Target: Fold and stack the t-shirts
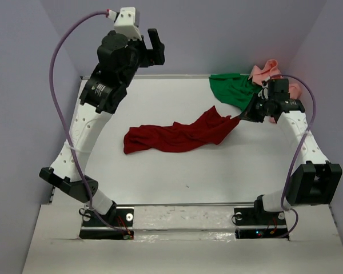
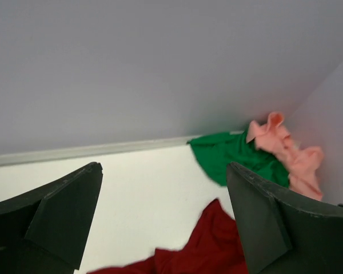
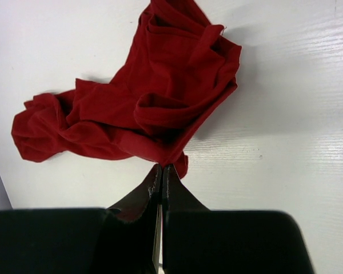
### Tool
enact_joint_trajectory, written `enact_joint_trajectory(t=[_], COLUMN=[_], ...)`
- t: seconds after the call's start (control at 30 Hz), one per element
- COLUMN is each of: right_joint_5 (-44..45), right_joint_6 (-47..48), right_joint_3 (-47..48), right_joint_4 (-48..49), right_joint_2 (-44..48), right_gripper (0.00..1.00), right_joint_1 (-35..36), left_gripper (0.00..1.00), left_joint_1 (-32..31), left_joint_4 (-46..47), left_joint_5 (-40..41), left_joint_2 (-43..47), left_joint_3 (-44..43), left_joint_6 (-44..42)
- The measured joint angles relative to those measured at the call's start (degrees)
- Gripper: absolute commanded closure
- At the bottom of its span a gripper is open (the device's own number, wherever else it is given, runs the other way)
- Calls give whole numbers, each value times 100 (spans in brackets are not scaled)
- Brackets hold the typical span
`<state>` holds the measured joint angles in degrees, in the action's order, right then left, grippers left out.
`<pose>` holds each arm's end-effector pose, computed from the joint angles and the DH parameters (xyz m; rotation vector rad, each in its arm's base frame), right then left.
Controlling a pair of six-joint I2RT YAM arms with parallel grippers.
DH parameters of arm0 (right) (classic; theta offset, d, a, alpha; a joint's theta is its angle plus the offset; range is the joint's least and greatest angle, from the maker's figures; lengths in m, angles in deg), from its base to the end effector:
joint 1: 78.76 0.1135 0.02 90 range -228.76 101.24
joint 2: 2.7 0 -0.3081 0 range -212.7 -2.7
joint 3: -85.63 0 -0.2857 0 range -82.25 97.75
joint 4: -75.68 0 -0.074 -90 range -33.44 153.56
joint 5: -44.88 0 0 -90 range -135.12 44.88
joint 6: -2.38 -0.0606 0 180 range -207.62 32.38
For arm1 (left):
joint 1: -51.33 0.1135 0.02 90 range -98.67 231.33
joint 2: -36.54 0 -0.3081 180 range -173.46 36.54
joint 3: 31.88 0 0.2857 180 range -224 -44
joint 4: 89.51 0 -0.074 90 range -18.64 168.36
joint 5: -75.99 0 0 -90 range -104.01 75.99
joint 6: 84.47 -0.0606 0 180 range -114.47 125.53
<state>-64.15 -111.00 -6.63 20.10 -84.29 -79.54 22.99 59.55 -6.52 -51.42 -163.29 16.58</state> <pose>0.3446 0.0151 0.3492 0.3642 2.4271 0.5800 0.3095 -0.1579 0.6469 0.0952 1.3678 -0.4897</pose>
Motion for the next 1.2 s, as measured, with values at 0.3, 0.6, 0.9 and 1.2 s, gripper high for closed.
enact_joint_trajectory(t=[0.3,0.6,0.9,1.2], right_joint_5=[-2,-50,-179,-337], right_joint_6=[50,72,76,111], right_joint_3=[293,299,299,455], right_joint_4=[-59,-90,-87,-57], right_joint_2=[-236,-245,-247,-466], right_gripper=[100,100,100,100], right_joint_1=[0,0,0,0], left_gripper=[1,1,1,1], left_joint_1=[-262,-232,-343,-350], left_joint_4=[-905,-1641,-2553,-3294], left_joint_5=[1263,935,295,-551], left_joint_2=[444,933,149,-767], left_joint_3=[839,1224,1429,509], left_joint_6=[-299,-756,-1147,-1580])
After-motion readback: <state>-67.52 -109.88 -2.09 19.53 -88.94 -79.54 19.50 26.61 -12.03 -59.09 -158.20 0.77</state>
